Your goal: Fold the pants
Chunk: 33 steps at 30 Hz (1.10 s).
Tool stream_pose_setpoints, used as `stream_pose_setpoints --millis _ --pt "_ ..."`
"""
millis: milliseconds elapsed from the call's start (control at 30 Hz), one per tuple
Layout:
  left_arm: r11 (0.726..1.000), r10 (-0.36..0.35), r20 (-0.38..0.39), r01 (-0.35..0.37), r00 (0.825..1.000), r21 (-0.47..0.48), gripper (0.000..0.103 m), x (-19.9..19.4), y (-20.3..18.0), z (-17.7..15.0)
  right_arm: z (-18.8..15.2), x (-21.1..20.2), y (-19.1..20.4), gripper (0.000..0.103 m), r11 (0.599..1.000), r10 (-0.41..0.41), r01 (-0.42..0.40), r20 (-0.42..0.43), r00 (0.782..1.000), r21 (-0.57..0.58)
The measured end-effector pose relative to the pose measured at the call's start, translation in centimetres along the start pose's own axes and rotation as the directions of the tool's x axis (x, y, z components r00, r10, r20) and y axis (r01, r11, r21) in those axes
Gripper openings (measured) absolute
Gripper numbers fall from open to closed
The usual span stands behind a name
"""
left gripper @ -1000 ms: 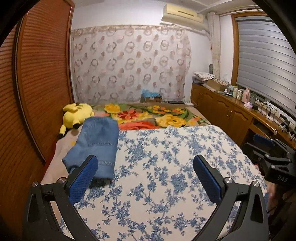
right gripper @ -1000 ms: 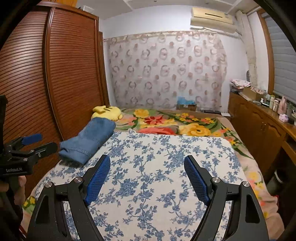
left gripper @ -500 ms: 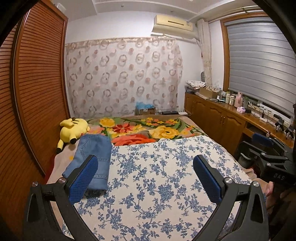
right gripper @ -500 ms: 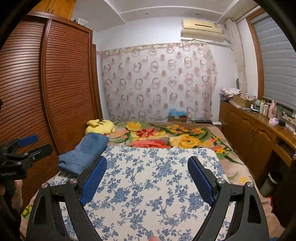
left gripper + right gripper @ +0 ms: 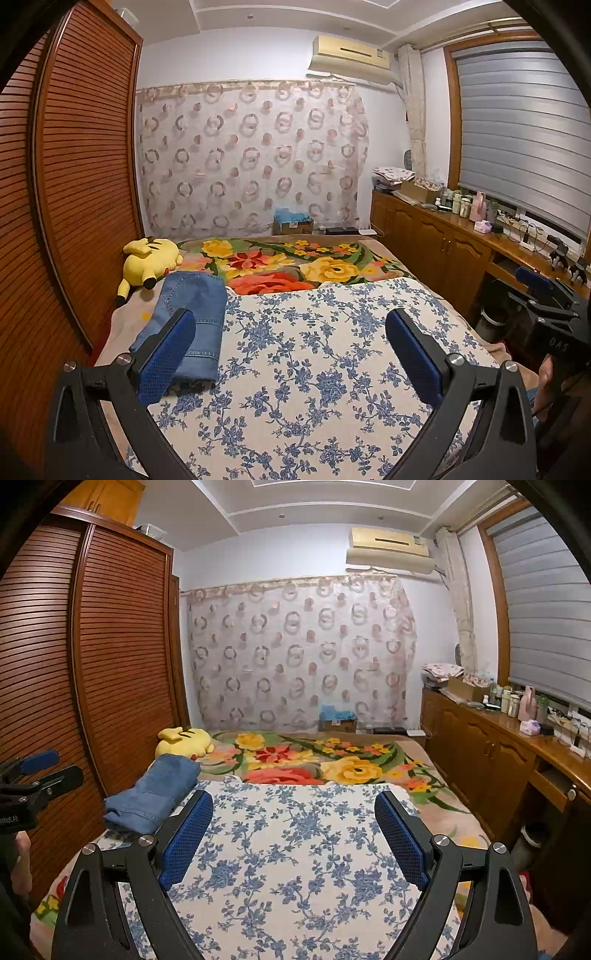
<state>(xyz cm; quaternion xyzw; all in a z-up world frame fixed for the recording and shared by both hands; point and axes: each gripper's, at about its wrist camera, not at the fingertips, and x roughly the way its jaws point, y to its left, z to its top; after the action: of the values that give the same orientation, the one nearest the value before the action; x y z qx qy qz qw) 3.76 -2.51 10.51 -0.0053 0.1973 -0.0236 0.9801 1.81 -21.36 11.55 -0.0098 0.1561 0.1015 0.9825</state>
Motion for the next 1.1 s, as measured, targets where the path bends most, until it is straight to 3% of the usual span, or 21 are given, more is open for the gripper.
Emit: stream_pose_setpoints --millis 1100 --pt "1.000 0.006 -0.005 -0.006 1.000 -0.004 0.103 0.12 0.32 -0.06 -0.25 0.49 -0.55 0.090 1.000 0.022 -0.022 -0.001 1.000 0.000"
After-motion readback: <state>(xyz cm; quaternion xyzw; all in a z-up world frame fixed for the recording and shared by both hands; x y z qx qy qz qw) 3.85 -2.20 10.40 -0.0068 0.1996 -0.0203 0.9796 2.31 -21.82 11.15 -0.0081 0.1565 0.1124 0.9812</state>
